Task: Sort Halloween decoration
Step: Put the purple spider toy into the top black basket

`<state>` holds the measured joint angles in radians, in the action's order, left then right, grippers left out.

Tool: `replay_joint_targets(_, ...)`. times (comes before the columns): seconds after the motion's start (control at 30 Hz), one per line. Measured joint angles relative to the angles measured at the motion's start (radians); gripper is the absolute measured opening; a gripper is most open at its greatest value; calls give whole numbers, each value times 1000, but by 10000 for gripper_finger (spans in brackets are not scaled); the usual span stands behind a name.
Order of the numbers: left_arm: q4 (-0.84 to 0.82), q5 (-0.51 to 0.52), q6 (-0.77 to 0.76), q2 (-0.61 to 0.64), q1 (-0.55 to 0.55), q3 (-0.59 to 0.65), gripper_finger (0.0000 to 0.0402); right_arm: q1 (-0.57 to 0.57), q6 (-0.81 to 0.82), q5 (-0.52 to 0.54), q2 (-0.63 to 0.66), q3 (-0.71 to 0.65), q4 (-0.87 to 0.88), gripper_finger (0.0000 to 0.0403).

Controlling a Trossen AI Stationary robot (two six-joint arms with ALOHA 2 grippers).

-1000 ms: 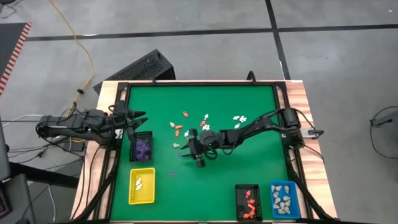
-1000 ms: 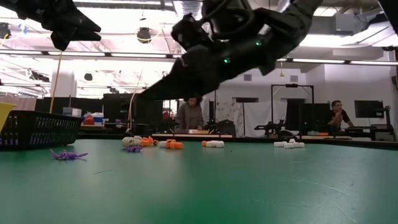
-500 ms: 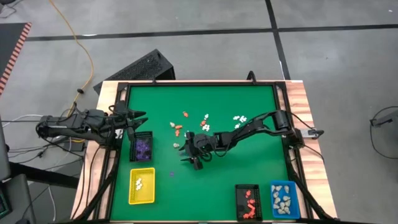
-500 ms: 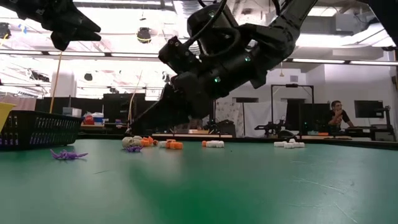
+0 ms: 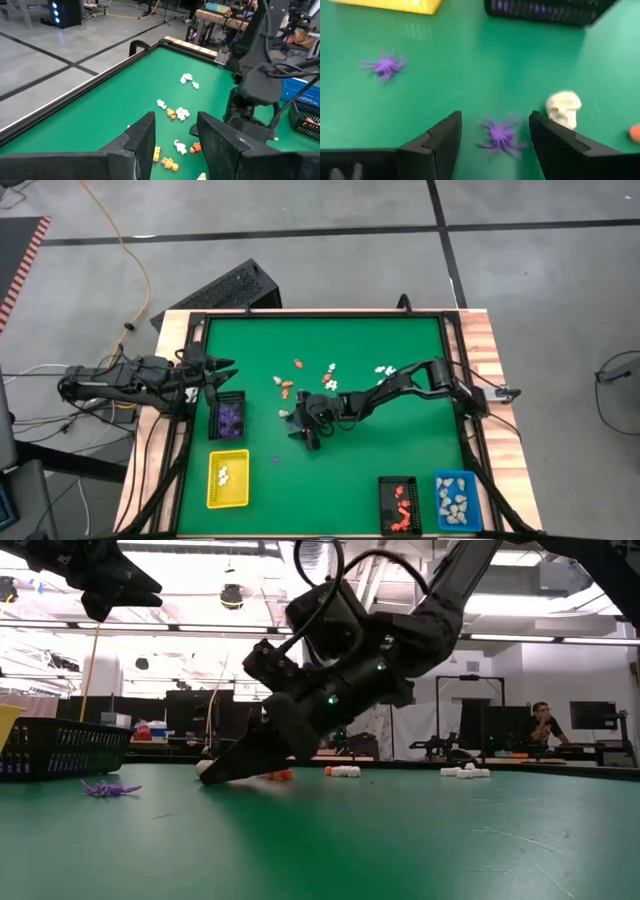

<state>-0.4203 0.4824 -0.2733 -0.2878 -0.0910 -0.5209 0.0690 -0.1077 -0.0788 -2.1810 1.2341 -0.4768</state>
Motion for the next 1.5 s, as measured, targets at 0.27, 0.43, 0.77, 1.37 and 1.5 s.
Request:
replay_joint_targets(0.27,-11,1,3,0,0,0,134,-19,79,8,-1,4,42,221)
replay_joint_targets(0.43,-12,2,3,0,0,0,134,-19,83,25,0,4,58,159)
replay_joint_targets(0.77,-13,3,2,0,0,0,134,-16,84,29,1,4,48,42)
replay_joint_targets(1.37,-13,4,1,0,0,0,134,-7,39,30,0,222,54,4)
replay_joint_targets(1.5,-12,4,1,0,0,0,134,-15,2,30,-1,301,54,4)
